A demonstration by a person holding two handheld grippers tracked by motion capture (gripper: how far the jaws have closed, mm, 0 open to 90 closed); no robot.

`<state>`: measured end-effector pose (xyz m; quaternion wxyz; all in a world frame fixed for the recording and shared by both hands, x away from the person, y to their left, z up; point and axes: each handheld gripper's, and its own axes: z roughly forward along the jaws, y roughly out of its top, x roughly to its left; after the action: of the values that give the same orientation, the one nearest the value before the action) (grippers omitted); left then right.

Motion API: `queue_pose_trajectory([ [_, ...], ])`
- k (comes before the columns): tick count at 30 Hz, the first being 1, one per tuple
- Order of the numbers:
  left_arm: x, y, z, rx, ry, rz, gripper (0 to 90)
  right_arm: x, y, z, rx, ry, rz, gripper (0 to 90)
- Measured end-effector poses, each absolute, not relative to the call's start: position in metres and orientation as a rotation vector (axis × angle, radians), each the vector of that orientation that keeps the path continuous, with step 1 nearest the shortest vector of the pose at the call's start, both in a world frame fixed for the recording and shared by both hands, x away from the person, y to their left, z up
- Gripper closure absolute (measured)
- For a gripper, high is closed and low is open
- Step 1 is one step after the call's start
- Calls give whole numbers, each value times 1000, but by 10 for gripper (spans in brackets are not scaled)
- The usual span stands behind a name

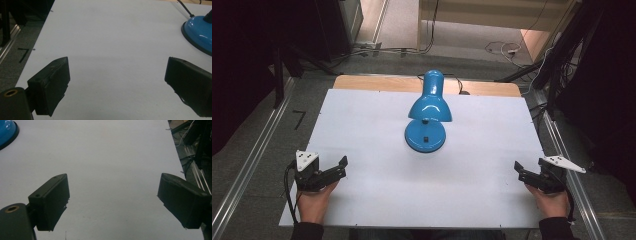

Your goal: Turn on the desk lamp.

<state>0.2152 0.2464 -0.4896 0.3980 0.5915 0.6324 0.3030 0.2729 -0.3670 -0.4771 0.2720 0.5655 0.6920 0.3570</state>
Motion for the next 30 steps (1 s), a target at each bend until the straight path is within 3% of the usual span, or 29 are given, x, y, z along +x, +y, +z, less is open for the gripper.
queue_pose_trajectory([
  [30,220,244,-491,1522,1600,757,66,290,-314,-473,1429,1990,1037,88],
])
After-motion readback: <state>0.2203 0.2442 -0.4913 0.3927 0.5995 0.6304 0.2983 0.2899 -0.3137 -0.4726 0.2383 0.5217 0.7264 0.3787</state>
